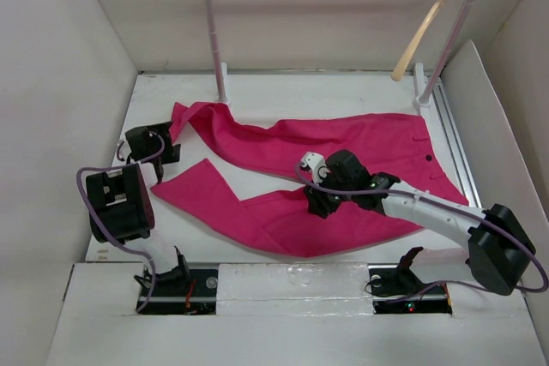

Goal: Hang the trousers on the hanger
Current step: Flatten out the trousers at the center of the board.

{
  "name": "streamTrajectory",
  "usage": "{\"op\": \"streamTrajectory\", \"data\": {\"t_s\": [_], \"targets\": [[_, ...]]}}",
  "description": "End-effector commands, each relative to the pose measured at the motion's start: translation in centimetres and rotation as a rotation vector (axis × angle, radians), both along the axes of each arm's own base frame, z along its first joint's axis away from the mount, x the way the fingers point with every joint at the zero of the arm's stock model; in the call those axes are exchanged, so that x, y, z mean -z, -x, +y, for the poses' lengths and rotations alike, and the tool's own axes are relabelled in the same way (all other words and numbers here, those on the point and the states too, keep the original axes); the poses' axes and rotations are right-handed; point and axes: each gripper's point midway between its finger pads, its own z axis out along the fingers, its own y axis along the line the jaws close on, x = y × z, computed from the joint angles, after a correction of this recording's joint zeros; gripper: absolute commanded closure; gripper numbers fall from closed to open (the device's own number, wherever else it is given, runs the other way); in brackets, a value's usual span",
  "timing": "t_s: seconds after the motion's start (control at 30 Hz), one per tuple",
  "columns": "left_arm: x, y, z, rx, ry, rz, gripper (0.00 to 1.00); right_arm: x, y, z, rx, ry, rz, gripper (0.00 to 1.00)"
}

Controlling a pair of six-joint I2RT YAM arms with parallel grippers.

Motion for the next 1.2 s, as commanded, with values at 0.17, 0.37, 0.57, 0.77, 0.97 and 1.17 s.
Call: {"op": "streamTrajectory", "data": {"t_s": [0.17, 0.37, 0.57, 0.77, 0.97, 1.17], "targets": [[-1.5, -3.1, 0.6, 0.003, 0.026, -0.031, 0.33, -2.4, -1.1, 0.5, 0.0, -0.053, -0.053, 0.49], [-3.0, -6.9, 1.9, 0.036, -0.064, -0.039, 0.71, -3.1, -1.5, -1.3, 0.059, -0.028, -0.073, 0.49], [-5.1, -6.9, 1.8, 0.148, -0.176, -0.024, 1.0, -5.5, -4.0, -5.2, 0.196, -0.029, -0.146, 0.49], [-14.7, -3.3, 1.8, 0.214, -0.449, -0.035, 1.0, -6.6, -5.8, -8.3, 0.29, -0.037, -0.188, 0.49], [-22.1, 3.8, 2.2, 0.177, -0.651, -0.003, 1.0, -6.8, -6.3, -9.8, 0.319, -0.045, -0.187, 0.49], [-25.6, 8.6, 2.8, 0.137, -0.743, 0.102, 1.0, -7.0, -6.4, -10.7, 0.301, -0.052, -0.198, 0.49]]}}
